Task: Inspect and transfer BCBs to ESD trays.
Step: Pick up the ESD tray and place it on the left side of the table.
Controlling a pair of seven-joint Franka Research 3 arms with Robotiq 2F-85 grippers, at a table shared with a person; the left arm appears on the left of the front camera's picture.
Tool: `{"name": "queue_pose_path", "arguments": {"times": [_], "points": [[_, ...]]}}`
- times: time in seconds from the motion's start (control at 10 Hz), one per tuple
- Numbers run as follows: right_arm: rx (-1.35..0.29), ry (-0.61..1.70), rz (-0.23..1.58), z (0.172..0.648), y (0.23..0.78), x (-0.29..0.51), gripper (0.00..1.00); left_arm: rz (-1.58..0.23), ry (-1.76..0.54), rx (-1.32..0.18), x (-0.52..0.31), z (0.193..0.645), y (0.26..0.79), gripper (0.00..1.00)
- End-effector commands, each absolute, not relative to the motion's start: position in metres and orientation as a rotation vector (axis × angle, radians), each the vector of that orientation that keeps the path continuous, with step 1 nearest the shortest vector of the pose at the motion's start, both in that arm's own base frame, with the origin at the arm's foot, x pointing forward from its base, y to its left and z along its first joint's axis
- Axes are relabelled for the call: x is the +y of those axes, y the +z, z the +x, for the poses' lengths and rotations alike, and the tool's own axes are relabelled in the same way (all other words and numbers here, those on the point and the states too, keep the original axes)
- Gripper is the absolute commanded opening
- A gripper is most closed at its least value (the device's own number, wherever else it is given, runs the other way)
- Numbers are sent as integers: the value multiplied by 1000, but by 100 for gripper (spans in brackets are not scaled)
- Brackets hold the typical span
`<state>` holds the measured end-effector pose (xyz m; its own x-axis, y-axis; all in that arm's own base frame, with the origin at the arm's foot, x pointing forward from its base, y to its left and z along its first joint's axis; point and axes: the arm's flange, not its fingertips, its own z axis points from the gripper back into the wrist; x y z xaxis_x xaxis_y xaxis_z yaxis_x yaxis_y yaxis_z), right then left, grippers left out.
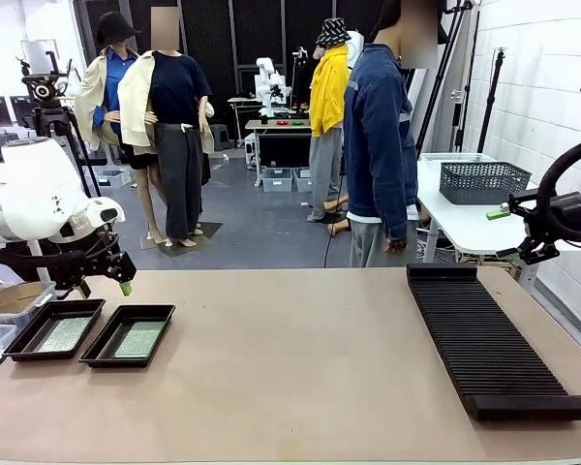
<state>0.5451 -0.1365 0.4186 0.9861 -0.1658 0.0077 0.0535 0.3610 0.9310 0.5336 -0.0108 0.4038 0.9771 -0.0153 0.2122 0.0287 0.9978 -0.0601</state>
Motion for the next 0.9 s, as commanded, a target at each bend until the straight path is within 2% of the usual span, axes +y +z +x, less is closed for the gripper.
{"name": "queue_pose_path", "arguments": {"times": [0.0,0.8], "points": [[-106,-126,1200,547,419,-137,100,-71,-20,-212,-14,535,401,100],[-106,-126,1200,547,419,-137,100,-63,-24,-213,-12,534,404,100]]}}
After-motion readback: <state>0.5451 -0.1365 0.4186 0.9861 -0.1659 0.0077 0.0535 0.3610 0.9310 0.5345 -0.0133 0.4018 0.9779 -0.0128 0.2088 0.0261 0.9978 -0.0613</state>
